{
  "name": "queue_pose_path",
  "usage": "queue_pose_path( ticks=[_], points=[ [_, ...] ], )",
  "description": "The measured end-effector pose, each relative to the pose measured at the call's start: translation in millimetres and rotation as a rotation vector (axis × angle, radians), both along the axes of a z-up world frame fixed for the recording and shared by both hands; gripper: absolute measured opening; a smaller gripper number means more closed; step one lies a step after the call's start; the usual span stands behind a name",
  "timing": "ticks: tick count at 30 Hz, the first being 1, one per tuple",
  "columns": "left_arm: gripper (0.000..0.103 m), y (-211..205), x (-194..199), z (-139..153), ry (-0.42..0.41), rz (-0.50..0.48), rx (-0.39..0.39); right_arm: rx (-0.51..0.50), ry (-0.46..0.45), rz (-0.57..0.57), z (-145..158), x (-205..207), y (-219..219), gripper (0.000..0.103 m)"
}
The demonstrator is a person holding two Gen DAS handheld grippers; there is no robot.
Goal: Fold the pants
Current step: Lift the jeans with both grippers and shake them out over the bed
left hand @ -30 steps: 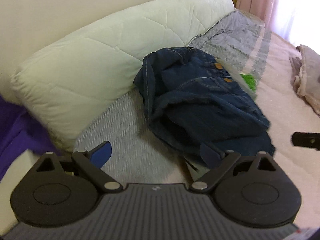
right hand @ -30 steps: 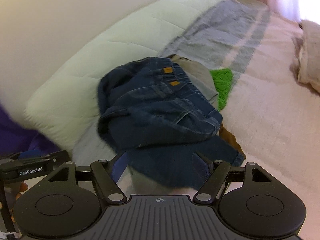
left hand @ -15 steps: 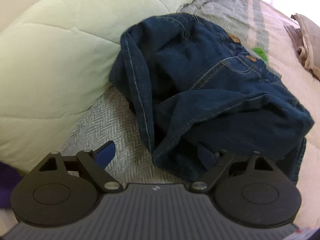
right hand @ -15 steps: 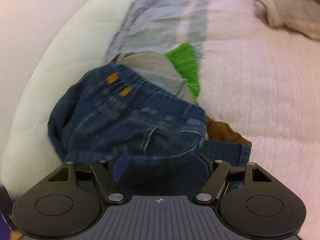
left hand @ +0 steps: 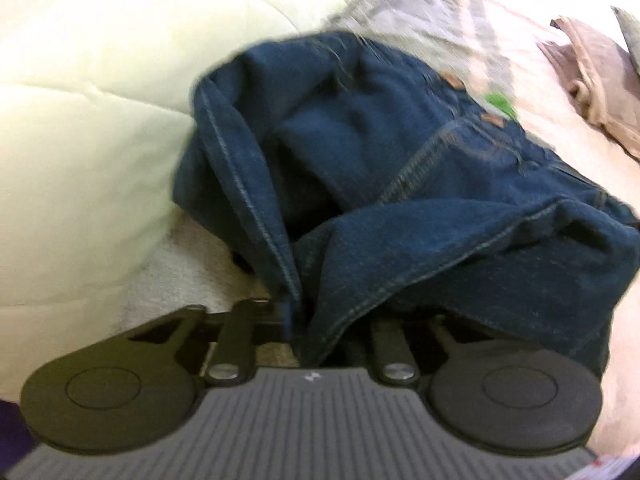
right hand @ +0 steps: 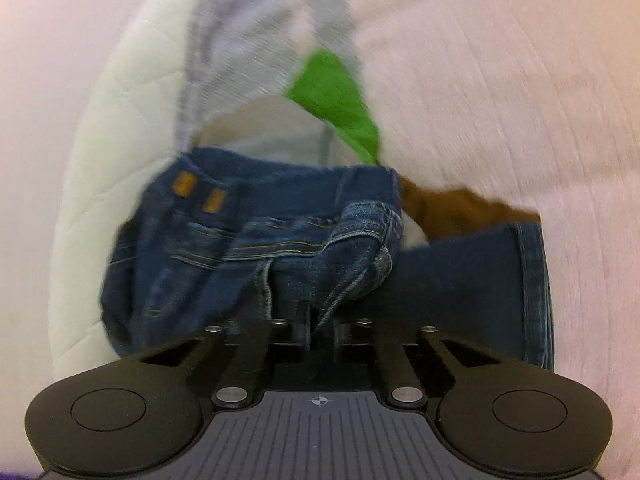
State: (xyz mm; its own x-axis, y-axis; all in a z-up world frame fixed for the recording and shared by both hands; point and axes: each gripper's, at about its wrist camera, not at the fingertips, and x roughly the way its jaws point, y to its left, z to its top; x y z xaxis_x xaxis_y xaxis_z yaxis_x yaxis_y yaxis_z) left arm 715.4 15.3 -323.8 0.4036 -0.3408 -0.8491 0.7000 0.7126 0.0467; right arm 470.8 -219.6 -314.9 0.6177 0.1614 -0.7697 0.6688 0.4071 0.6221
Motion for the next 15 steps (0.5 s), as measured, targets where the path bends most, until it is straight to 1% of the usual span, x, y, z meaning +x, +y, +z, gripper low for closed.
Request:
queue_pose_path(
  ticks=[2,3,6,8,11,13,15],
  points=[
    [0.009,5.9,-2.3,17.8,-0.015,0.05,-0.039,-0.021,-0.073,0.004,18.7,-9.7,-0.4,0.003],
    [0.009,7.4,-6.4,28.4,-0.037,0.063,-0.048,-0.033,-0.112,0.006,30.4,-15.5,-0.4,0.002],
    [0.008,6.6,-27.2,65.8,-0.138,0.052,-0.071,-0.096,-0.214,0.014,63.6,-29.1,3.7,0.002],
    [0.008,0.5,-46.5,94.0,-0.203,0.026,-0.098,-0.157,-0.288,0.008,90.1,-45.3,3.8,0.002],
    [0.007,-15.1,-80.1,138.9,-0.283,-0.03,-0.17,-0.226,-0.401,-0.032,127.3,-80.1,-0.1,0.002],
    [0.007,-31.3,-108.6,165.1,-0.341,-0.096,-0.211,-0.268,-0.456,-0.071,149.9,-111.5,-3.9,0.002],
    [0.006,-54.4,-143.2,191.4,-0.381,-0.178,-0.259,-0.307,-0.499,-0.123,170.1,-150.7,-10.4,0.002]
  ],
)
